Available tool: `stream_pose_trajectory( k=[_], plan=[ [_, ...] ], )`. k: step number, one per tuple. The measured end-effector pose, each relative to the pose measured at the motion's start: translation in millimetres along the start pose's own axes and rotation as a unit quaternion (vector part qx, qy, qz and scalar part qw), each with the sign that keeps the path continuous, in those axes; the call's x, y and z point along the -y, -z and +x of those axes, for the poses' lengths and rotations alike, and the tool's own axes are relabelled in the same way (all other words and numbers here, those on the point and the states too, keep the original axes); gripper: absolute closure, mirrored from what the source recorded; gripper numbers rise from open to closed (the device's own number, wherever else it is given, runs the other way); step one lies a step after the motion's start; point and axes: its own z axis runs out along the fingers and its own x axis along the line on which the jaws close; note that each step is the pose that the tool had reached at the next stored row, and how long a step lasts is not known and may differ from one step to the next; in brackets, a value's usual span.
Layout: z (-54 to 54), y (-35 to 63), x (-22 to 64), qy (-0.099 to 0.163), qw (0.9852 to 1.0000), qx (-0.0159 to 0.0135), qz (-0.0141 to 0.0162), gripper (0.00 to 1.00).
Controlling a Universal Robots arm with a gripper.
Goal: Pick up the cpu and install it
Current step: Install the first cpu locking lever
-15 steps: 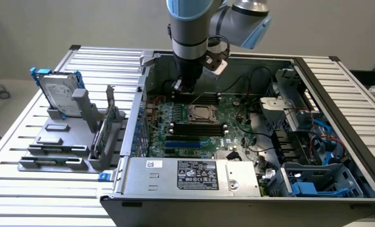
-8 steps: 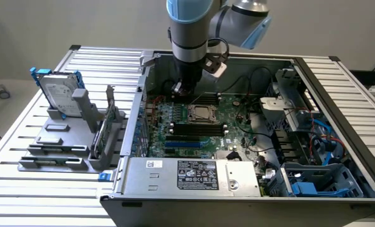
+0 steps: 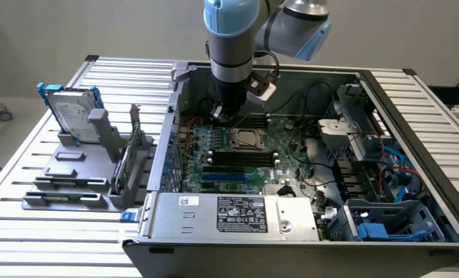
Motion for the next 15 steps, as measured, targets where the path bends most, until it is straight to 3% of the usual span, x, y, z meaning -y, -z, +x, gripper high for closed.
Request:
stream_pose_trajectory(
  k=[3,8,11,15],
  plan=[
    [-1.1,-4.1,-0.4,0.0,1.0,-0.0004,-0.0021,0.89],
    [-2.2,-8.9,-0.8,0.002,1.0,-0.0014,-0.0085,0.89],
    [-2.5,-9.9,-0.9,0.002,0.9999,0.0002,-0.0114,0.89],
    [-2.7,-10.7,-1.0,0.002,0.9999,0.0012,-0.0125,0.89]
  ],
)
